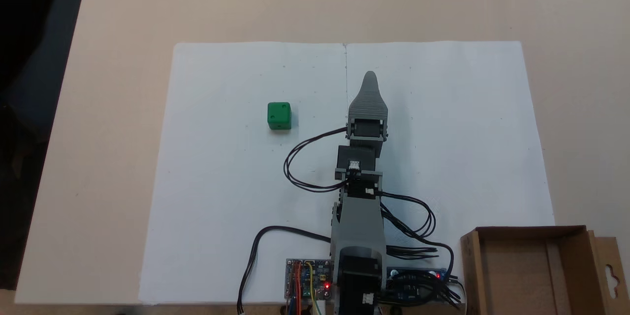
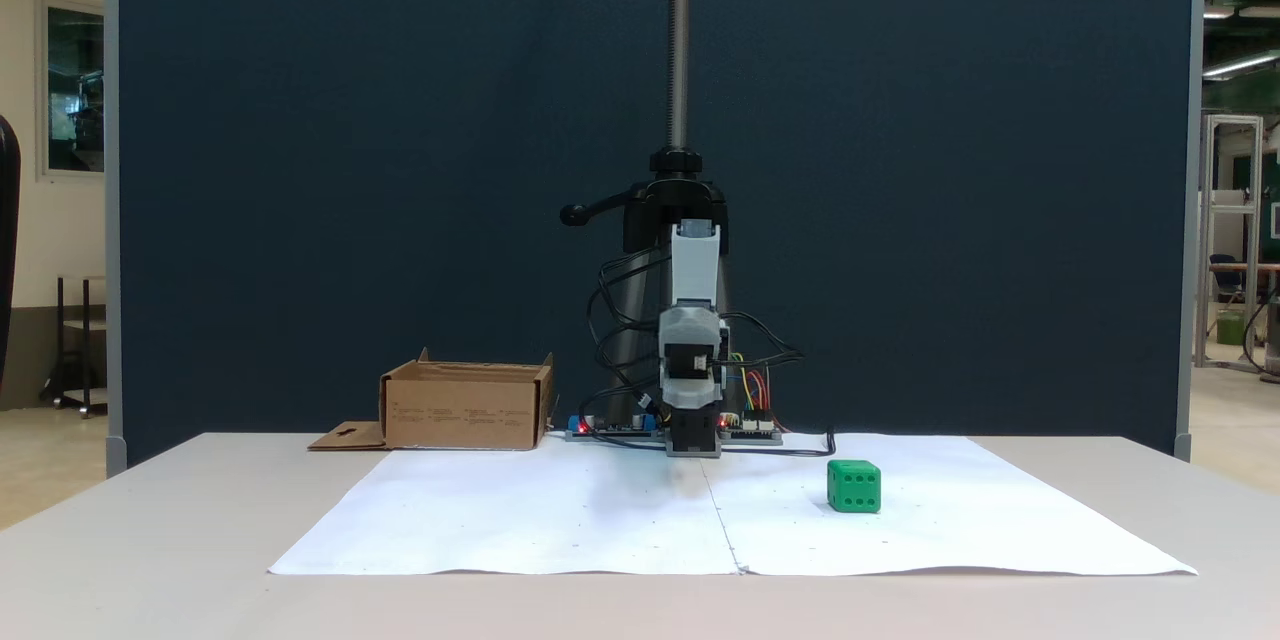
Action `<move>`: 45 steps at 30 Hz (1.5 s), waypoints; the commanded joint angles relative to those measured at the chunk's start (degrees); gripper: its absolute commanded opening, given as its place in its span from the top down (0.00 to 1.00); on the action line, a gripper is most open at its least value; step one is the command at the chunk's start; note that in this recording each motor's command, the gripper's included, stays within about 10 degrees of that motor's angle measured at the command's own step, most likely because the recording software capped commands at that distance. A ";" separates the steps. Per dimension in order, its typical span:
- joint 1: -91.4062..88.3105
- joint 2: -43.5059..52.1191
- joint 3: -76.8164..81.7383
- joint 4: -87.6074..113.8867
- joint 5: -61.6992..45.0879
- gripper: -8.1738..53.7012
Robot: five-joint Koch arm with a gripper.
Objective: Grasp a green dice and put it in the bin.
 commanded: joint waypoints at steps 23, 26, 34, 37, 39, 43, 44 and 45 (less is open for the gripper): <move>-3.25 -1.76 -47.99 81.28 18.72 0.17; -8.53 -4.13 -52.47 90.60 23.20 0.17; -23.91 -10.72 -59.33 111.71 34.01 0.19; -28.04 -14.85 -62.31 111.62 36.30 0.19; -29.79 -17.14 -64.95 111.53 37.35 0.19; -32.17 -20.04 -68.29 111.09 39.64 0.19; -32.61 -21.09 -69.17 111.09 39.90 0.19; -33.05 -21.97 -69.87 111.01 40.08 0.19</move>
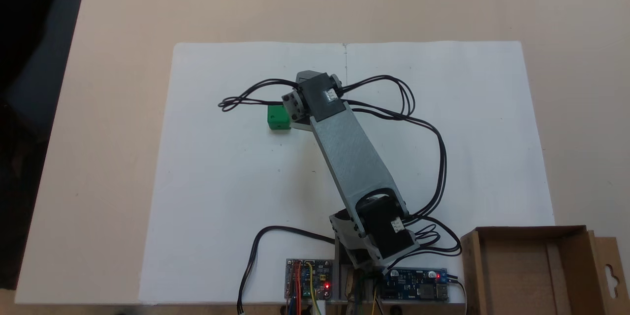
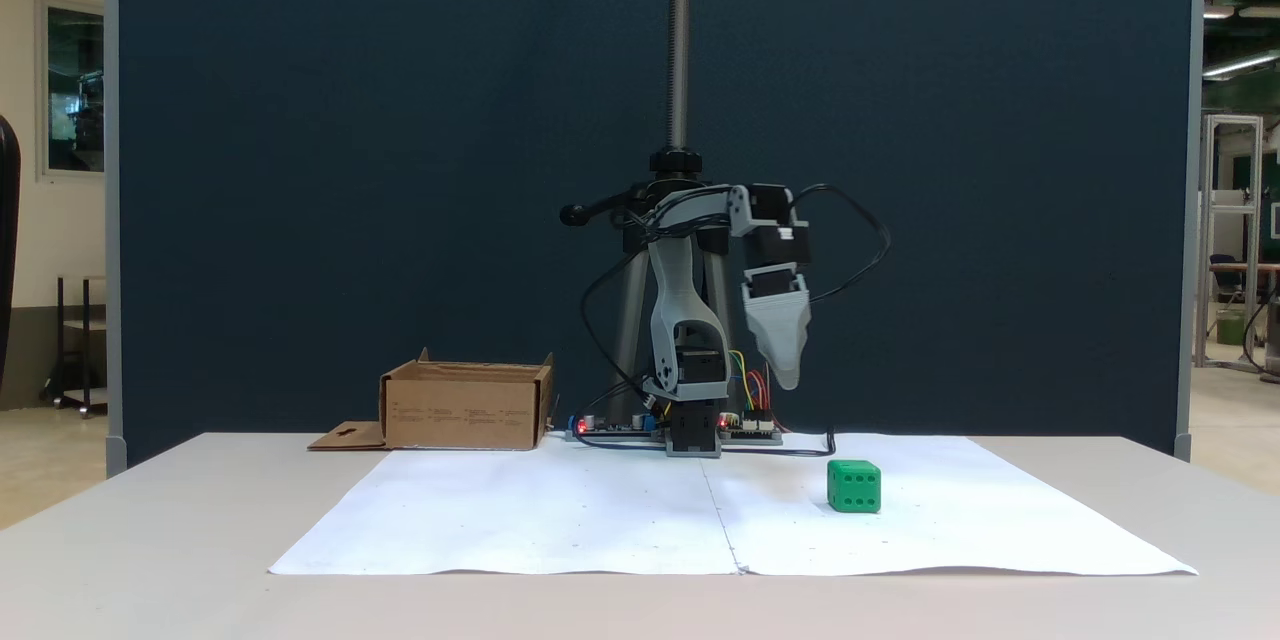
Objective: Grasp a green dice and put it in the bin.
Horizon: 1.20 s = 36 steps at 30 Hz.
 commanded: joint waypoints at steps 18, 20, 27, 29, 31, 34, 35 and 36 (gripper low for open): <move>-7.29 -14.15 -5.19 -8.00 5.54 0.20; -7.82 -15.12 -5.19 -8.70 5.54 0.20; -9.58 -18.81 -5.19 -11.60 5.63 0.20; -10.20 -19.78 -5.19 -12.39 6.06 0.20; -10.72 -20.65 -5.19 -12.74 6.42 0.20; -11.25 -21.88 -5.19 -13.71 6.77 0.20; -11.25 -22.24 -5.19 -13.89 6.86 0.20; -11.25 -22.59 -5.19 -13.97 6.94 0.20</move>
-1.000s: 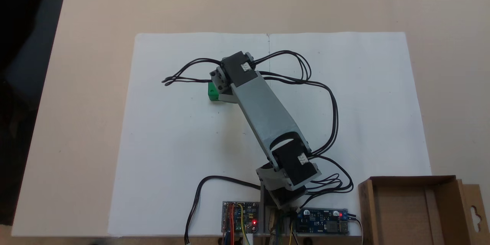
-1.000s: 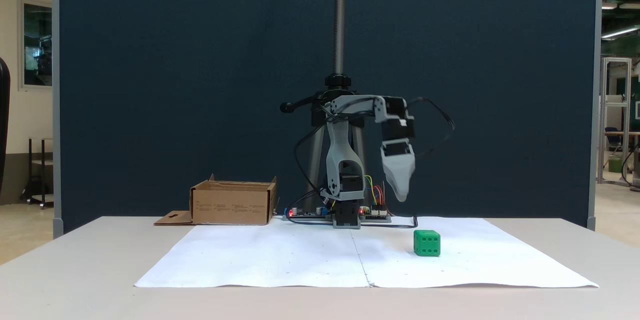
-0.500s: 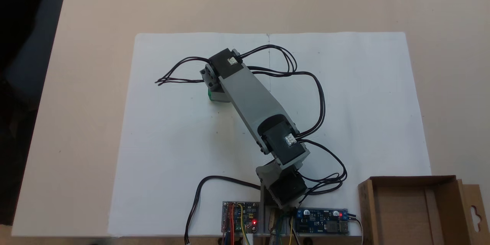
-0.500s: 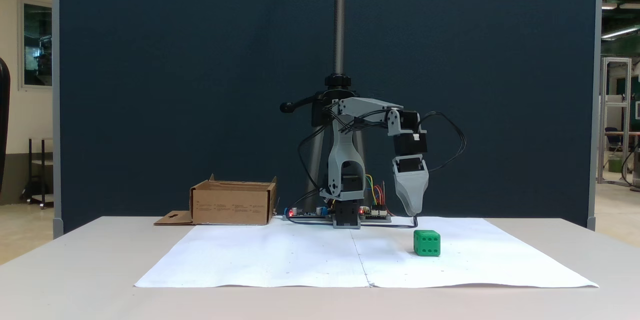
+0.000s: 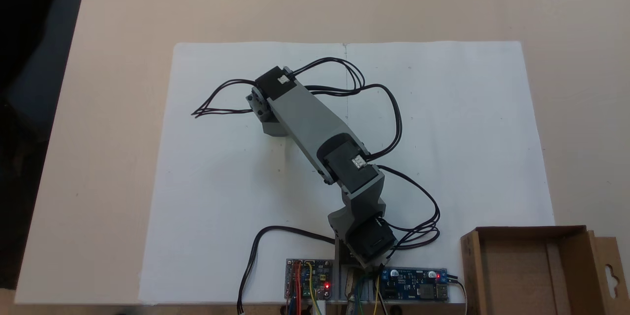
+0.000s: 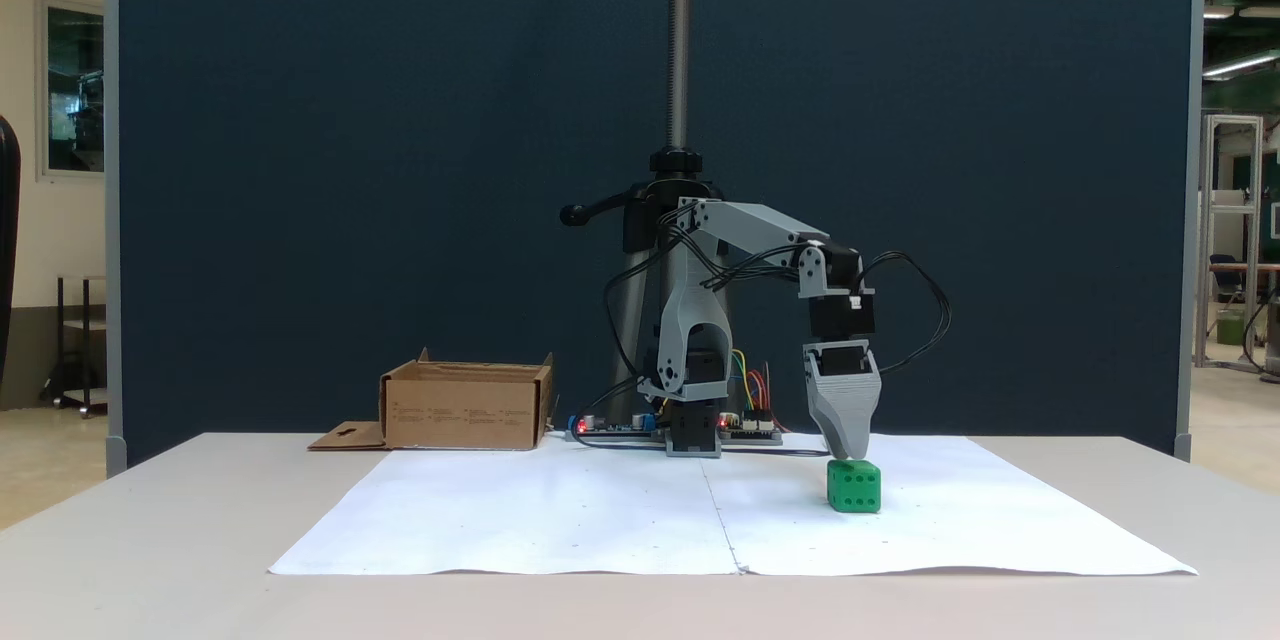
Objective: Grasp a green dice and put it in the bin.
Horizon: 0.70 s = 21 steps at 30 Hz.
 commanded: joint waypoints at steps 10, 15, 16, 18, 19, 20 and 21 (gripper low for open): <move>-0.53 -0.70 -2.72 -3.60 5.01 0.21; -0.35 -2.37 -2.81 -4.66 5.10 0.21; -0.35 -2.55 -2.72 -4.83 5.10 0.21; -0.26 -2.81 -2.72 -5.01 5.10 0.21; -0.26 -2.90 -2.81 -5.01 5.10 0.21; -0.26 -3.08 -2.81 -5.19 5.10 0.21; -0.18 -3.25 -2.81 -5.36 5.10 0.21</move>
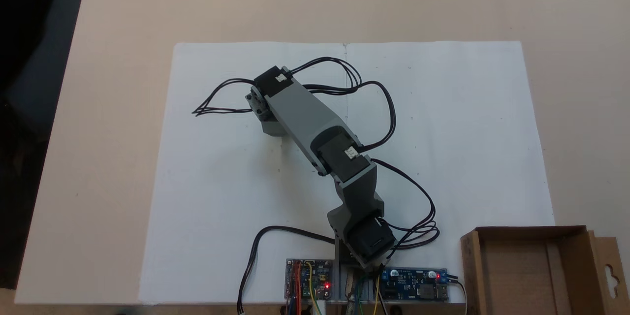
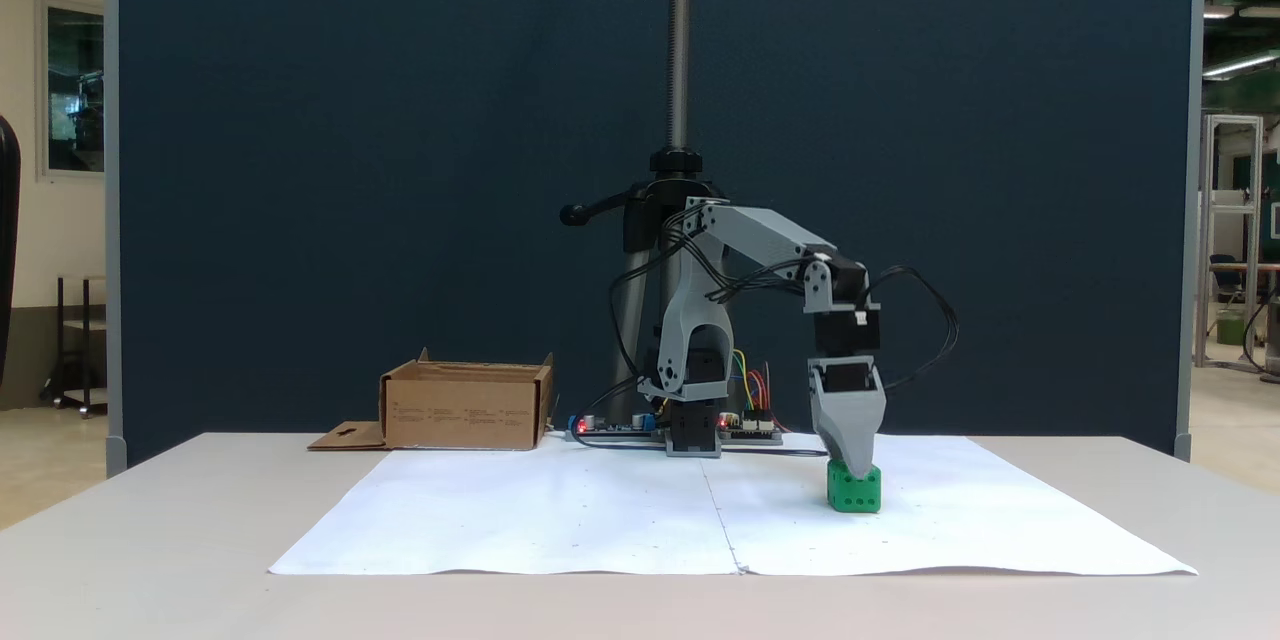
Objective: Grasp a green dice and put it in the bin.
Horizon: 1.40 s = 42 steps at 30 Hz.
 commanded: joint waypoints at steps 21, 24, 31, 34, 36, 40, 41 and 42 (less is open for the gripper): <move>-0.44 -3.52 -2.37 -3.52 4.75 0.21; -0.44 -3.60 -2.37 -3.43 4.75 0.21; -0.44 -4.39 -2.37 -3.43 4.75 0.21; -0.44 -4.48 -2.37 -3.16 4.75 0.21; -0.44 -4.48 -2.29 -2.90 4.75 0.21; -0.35 -4.39 -2.29 -1.85 4.83 0.27; -0.26 -4.39 -2.29 -1.76 4.83 0.28; -0.18 -4.39 -2.29 -1.76 4.83 0.28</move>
